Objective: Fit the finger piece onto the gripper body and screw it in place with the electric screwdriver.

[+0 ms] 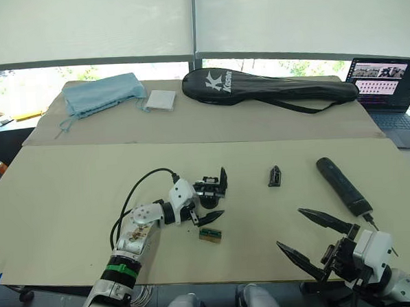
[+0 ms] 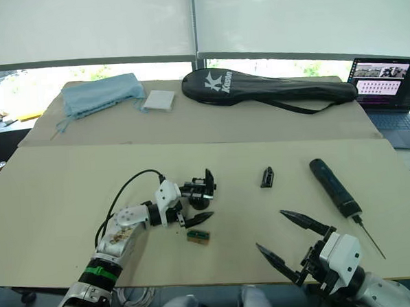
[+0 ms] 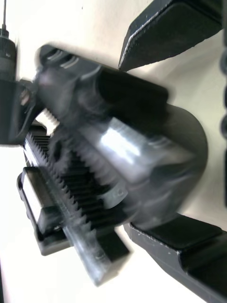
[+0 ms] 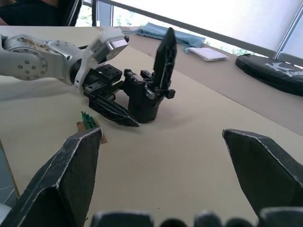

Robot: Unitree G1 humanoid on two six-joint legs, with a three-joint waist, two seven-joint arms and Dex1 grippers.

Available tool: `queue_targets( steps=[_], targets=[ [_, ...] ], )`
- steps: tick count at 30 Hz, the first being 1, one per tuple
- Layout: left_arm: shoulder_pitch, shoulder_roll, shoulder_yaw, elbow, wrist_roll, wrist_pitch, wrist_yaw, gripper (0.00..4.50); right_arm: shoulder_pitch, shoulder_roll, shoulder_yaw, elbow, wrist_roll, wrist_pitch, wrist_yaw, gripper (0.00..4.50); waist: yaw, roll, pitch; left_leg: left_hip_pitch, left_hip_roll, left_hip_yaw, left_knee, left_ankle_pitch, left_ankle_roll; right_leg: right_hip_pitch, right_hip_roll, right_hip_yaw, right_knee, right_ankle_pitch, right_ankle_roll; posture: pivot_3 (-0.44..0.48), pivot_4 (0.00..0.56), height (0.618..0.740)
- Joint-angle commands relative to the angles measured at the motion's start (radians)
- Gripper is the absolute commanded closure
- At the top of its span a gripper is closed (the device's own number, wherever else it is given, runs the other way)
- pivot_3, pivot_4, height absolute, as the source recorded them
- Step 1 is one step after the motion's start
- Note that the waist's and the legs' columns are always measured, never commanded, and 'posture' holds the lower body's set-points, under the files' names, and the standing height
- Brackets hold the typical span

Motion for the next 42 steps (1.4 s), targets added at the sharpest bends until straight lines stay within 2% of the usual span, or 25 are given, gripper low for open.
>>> queue_targets(
  steps=[1,3,6,11,18,24,27,29,30,34,36,39,42],
  targets=[
    [-0.043,0.039,0.042,0.050,-0.027,-0.024,-0.060,0.07,0.003,-0.005,0.000,-0.047,0.004,0.002,-0.012,0.00,-0.002,0.000,0.000,0.000,0.000,0.000,0.000,0.000,0.000,0.000,0.000,0.000,0.000,0.000,0.000,0.000,0.150,0.740],
    [-0.072,0.062,0.053,0.097,-0.030,-0.040,-0.096,0.07,0.005,-0.008,0.003,-0.051,0.004,0.006,-0.014,0.00,-0.004,0.000,0.000,0.000,0.000,0.000,0.000,0.000,0.000,0.000,0.001,0.000,0.000,0.000,0.000,0.000,0.150,0.740],
    [-0.131,0.095,0.059,0.186,-0.047,-0.077,-0.220,0.07,0.004,-0.015,-0.006,-0.053,0.011,0.012,-0.014,0.00,-0.003,0.000,0.000,0.000,0.000,0.000,0.000,0.000,0.000,0.000,0.001,0.000,0.000,0.000,0.000,0.000,0.150,0.740],
    [-0.222,0.096,0.041,0.337,-0.036,-0.101,-0.362,0.07,-0.008,-0.028,-0.011,-0.055,0.018,0.026,-0.019,0.00,0.000,0.000,0.000,0.000,0.000,0.000,0.002,0.000,0.000,0.001,0.001,-0.001,0.000,0.000,0.000,0.000,0.150,0.740],
    [-0.385,0.011,0.034,0.617,0.034,-0.273,-0.406,0.07,-0.003,-0.034,-0.012,-0.096,0.019,0.060,-0.032,0.00,0.001,0.000,0.000,-0.002,0.000,0.000,0.004,0.000,0.001,0.000,0.001,-0.001,0.000,0.000,0.000,0.000,0.150,0.740],
    [-0.433,-0.018,0.040,0.723,0.073,-0.342,-0.430,0.07,0.033,-0.016,-0.025,-0.121,0.025,0.075,-0.064,0.00,-0.007,0.000,0.000,-0.004,0.000,0.000,0.005,0.000,0.002,-0.001,0.001,-0.001,0.000,0.000,0.001,0.000,0.150,0.740],
    [-0.438,-0.023,0.047,0.742,0.080,-0.358,-0.446,0.88,0.037,-0.016,-0.026,-0.126,0.023,0.081,-0.070,0.00,-0.007,0.000,0.000,-0.004,0.000,0.000,0.005,0.000,0.002,-0.001,0.001,-0.001,0.000,0.000,0.001,0.000,0.150,0.740],
    [-0.435,-0.025,0.053,0.745,0.079,-0.369,-0.448,1.76,0.043,-0.017,-0.025,-0.130,0.022,0.081,-0.072,0.00,-0.006,0.000,0.000,-0.004,0.000,0.000,0.005,-0.001,0.002,-0.001,0.001,-0.001,0.000,0.001,0.001,0.000,0.150,0.740],
    [-0.431,-0.026,0.059,0.742,0.075,-0.377,-0.446,2.20,0.045,-0.017,-0.022,-0.130,0.021,0.080,-0.073,0.00,-0.005,0.000,0.000,-0.004,0.000,0.000,0.005,-0.001,0.003,-0.001,0.001,-0.001,0.000,0.001,0.001,0.000,0.150,0.740],
    [-0.387,-0.039,0.108,0.669,0.020,-0.402,-0.424,2.20,0.051,-0.016,-0.013,-0.131,0.013,0.075,-0.076,0.00,-0.006,0.000,0.000,-0.005,0.000,0.000,0.006,-0.001,0.003,-0.002,0.001,-0.001,0.000,0.001,0.001,0.000,0.150,0.740],
    [-0.317,-0.048,0.140,0.537,-0.026,-0.381,-0.387,2.20,0.046,-0.014,-0.011,-0.126,0.006,0.074,-0.081,0.00,-0.007,0.000,0.000,-0.006,0.000,0.000,0.006,-0.001,0.003,-0.002,0.001,0.000,0.000,0.001,0.001,0.000,0.150,0.740],
    [-0.186,-0.045,0.148,0.269,-0.049,-0.243,-0.280,2.20,0.051,-0.004,-0.016,-0.121,-0.002,0.065,-0.090,0.00,-0.012,0.000,0.000,-0.008,0.000,0.000,0.006,-0.001,0.003,-0.005,0.001,0.000,0.000,0.001,0.001,0.000,0.150,0.740],
    [-0.067,-0.024,0.122,-0.043,-0.052,0.031,-0.149,2.20,0.051,0.005,-0.013,-0.111,-0.015,0.059,-0.097,0.00,-0.010,0.000,0.000,-0.010,0.000,0.000,0.006,-0.001,0.003,-0.006,0.001,0.000,0.000,0.001,0.001,0.000,0.150,0.740]
  ],
)
